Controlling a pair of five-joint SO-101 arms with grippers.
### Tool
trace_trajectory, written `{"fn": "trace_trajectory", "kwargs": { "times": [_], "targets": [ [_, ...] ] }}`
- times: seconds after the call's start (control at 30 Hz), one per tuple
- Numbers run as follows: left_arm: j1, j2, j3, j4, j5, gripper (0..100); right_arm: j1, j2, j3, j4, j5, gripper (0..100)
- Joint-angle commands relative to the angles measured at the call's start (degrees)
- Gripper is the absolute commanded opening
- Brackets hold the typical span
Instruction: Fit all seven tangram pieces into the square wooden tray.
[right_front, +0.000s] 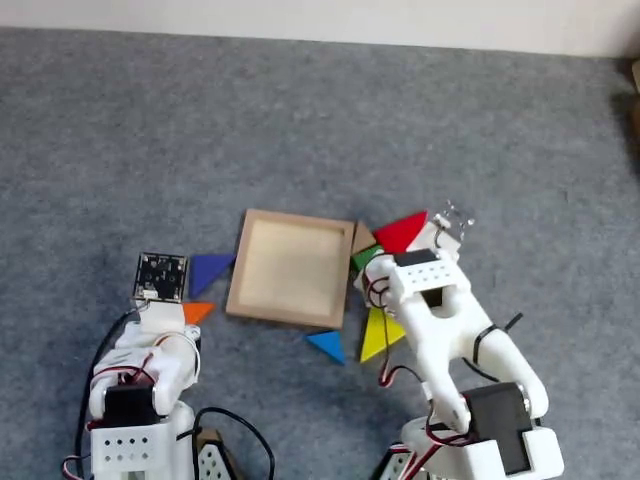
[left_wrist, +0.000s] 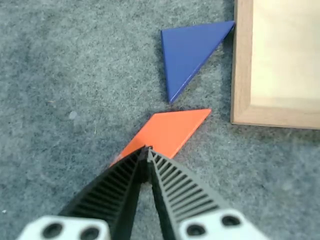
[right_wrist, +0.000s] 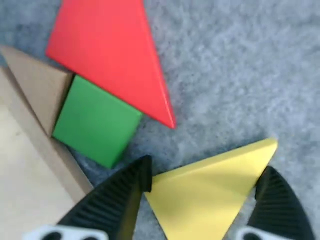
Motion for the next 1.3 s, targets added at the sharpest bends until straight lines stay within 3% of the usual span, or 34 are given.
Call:
{"fn": "trace_trajectory", "kwargs": {
  "times": [0.0,0.1,0.57,0.77,0.93,1.1,1.27],
  "targets": [
    [0.5,-2.5,1.1,0.1,-0.4,0,-0.1,-0.1,-0.1,-0.9,0.1,27.1],
    [0.5,-2.5,1.1,0.1,-0.4,0,-0.1,-0.4,1.4,-0.9,2.1,26.9],
    [0.5,-2.5,1.1,0.1,-0.4,0,-0.1,-0.9,1.7,-0.9,33.1,26.8],
    [0.5,-2.5,1.1,0.1,-0.4,0,-0.1,-1.0,1.7,-0.9,41.3,26.8],
    [0.5,-2.5,1.1,0.1,-0.4,0,-0.7,-1.0,-2.9,8.0,41.8,27.2],
    [0.5,-2.5,1.1,0.1,-0.4,0,-0.7,-1.0,-13.1,23.4,33.6,36.5],
    [0.5,-2.5,1.1,0.1,-0.4,0,-5.1,-1.0,-17.6,28.3,29.7,40.9]
  ]
}}
